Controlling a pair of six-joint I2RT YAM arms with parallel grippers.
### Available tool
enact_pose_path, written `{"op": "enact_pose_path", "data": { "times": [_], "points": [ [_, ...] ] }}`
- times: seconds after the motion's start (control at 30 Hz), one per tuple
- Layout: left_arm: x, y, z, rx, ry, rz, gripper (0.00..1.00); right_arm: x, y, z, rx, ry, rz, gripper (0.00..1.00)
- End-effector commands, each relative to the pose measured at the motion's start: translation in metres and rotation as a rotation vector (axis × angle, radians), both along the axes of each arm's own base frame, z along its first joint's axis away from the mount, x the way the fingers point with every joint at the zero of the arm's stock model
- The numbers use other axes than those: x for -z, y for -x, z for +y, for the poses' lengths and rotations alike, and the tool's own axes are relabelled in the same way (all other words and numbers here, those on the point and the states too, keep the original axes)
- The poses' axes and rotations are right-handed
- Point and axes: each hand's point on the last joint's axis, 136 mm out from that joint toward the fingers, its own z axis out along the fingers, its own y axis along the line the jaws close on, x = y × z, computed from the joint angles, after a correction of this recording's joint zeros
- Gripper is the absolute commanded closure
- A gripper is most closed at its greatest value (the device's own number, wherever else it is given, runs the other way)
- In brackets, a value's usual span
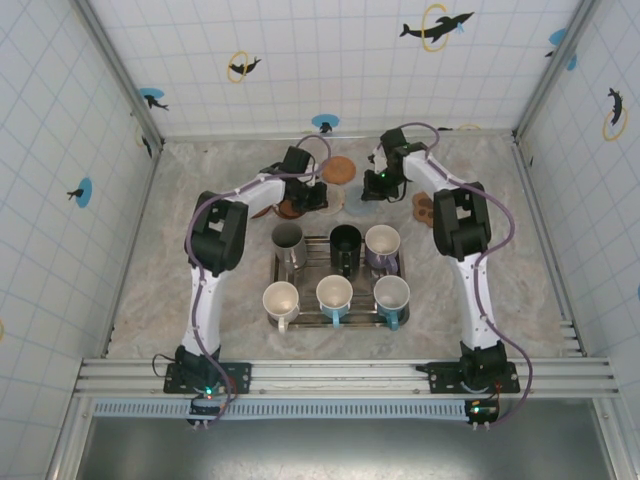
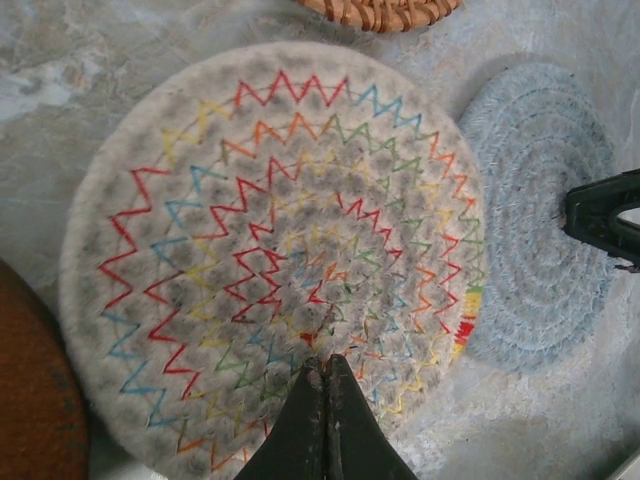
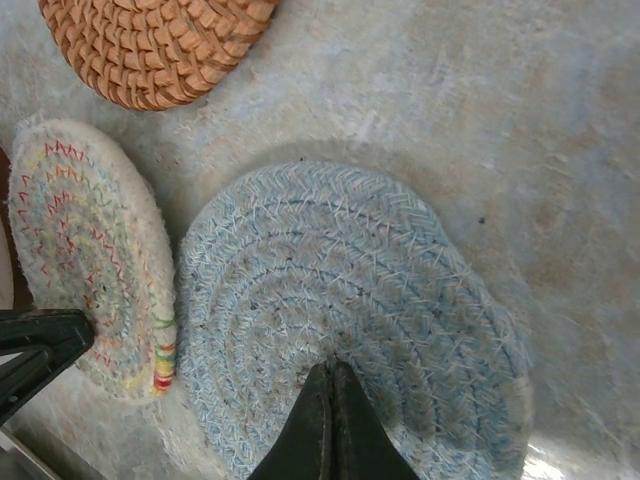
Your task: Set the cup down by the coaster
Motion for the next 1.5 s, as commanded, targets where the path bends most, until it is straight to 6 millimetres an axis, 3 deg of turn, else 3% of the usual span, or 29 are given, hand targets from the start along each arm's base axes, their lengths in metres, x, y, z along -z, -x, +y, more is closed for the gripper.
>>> {"op": "enact_pose_path", "data": {
  "times": [0.0, 0.27, 0.5, 0.83, 1.03, 1.27, 1.47],
  "points": [
    [0.024, 0.019, 0.025, -0.008, -0.1, 0.075, 1.0, 0.017, 0.015, -0.026, 0.027, 0.093, 0.064, 1.0],
    [0.023, 0.018, 0.025, -0.01, -0.1, 0.071, 1.0, 0.017, 0.015, -0.024, 0.029, 0.082, 0.065, 1.0],
    [0.002, 0.006, 0.019, -0.011, -0.074, 0.025, 1.0, 0.009, 0.013, -0.018, 0.018, 0.067, 0.051, 1.0],
    [-0.065, -0.025, 0.0, -0.009, 0.023, -0.119, 1.0, -0.027, -0.002, 0.002, 0.014, -0.015, -0.003, 1.0],
    [-0.106, -0.031, -0.004, -0.003, 0.069, -0.197, 1.0, -0.055, -0.015, 0.013, 0.022, -0.072, -0.061, 1.0],
    [-0.146, -0.022, -0.001, 0.003, 0.098, -0.272, 1.0, -0.075, -0.043, 0.057, 0.045, -0.234, -0.138, 0.98],
    [-0.191, -0.013, 0.006, -0.013, 0.149, -0.392, 1.0, -0.067, -0.072, 0.097, 0.083, -0.365, -0.161, 0.99]
  ]
}}
